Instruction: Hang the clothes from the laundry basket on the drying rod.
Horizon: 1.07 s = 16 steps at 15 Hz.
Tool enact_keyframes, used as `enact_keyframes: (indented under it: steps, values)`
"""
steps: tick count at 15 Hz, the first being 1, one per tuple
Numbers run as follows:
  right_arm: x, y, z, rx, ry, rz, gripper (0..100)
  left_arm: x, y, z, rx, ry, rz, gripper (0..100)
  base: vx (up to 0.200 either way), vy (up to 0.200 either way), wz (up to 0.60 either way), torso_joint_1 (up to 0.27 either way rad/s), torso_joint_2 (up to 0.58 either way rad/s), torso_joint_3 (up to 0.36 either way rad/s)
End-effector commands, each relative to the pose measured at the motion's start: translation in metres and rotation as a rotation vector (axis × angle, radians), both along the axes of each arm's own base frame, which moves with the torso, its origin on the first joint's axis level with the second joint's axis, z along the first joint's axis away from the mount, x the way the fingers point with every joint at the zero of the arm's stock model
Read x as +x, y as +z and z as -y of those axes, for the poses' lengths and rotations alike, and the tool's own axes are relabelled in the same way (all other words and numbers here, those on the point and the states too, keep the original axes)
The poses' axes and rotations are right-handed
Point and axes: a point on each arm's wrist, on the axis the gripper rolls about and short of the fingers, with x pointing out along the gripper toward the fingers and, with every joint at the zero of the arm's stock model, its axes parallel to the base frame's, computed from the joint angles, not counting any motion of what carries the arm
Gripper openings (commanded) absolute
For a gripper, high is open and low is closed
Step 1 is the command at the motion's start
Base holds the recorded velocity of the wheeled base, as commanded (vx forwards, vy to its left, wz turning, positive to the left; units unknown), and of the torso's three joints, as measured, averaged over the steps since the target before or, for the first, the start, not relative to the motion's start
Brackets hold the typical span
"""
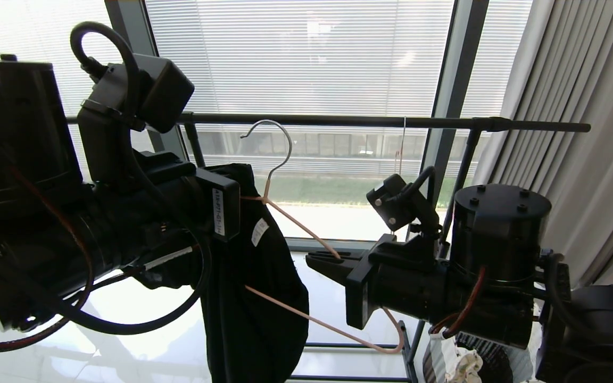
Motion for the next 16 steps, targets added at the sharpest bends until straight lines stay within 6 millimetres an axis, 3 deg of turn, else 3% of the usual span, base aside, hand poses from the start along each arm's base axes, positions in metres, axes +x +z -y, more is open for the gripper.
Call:
enact_keyframes:
  steps: [1, 7, 8, 10, 12, 16]
  values:
    - [0.003, -0.003, -0.007, -0.003, 0.004, -0.002, 0, -0.001, -0.001, 0.001, 0.000, -0.004, -0.002, 0, 0.000, 0.000, 0.00, 0.000, 0.00, 0.000]
    - [0.008, 0.000, -0.012, 0.005, -0.012, 0.014, 0, -0.010, -0.004, -0.008, 0.003, 0.000, -0.003, 0, 0.000, 0.000, 0.00, 0.000, 0.00, 0.000]
    - [0.009, 0.001, -0.012, 0.005, -0.021, 0.016, 0, -0.011, -0.002, -0.012, -0.003, 0.011, 0.004, 100, 0.000, 0.000, 0.00, 0.000, 0.00, 0.000]
    - [0.011, 0.001, -0.011, -0.004, -0.046, 0.035, 0, -0.013, 0.002, -0.019, -0.014, 0.031, 0.020, 100, 0.000, 0.000, 0.00, 0.000, 0.00, 0.000]
    - [0.015, 0.004, -0.006, -0.007, -0.068, 0.064, 0, -0.021, 0.006, -0.039, 0.053, 0.071, 0.061, 100, 0.000, 0.000, 0.00, 0.000, 0.00, 0.000]
    - [0.023, 0.010, 0.003, -0.006, -0.112, 0.103, 0, -0.049, 0.006, -0.061, 0.097, 0.020, 0.017, 100, 0.000, 0.000, 0.00, 0.000, 0.00, 0.000]
